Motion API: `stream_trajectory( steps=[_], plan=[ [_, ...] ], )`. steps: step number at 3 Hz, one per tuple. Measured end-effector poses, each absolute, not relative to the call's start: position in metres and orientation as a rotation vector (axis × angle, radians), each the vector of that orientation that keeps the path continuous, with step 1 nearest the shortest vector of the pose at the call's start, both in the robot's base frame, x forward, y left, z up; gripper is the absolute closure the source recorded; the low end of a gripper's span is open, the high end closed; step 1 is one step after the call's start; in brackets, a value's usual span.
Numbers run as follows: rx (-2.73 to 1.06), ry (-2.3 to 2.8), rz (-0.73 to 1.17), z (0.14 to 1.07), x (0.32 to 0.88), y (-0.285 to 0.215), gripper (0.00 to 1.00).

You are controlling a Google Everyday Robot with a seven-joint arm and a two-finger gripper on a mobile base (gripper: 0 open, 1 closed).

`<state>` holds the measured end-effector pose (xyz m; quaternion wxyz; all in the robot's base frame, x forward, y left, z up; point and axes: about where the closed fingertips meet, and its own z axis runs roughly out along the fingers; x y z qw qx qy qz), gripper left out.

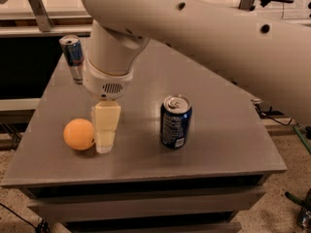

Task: Move orange near pepsi can

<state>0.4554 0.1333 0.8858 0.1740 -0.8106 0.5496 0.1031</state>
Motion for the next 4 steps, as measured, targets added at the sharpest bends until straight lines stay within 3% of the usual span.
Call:
stream_trajectory(
  steps=[1,2,4],
  plan=[
    [-2.333,1.562,0.37,0.871,0.448,0.145,0.0],
    [-2.363,1.55,0.436,0.863,0.437,0.157,0.18],
    [-2.408,1.549,0.457,0.86,0.424,0.167,0.65]
  ],
)
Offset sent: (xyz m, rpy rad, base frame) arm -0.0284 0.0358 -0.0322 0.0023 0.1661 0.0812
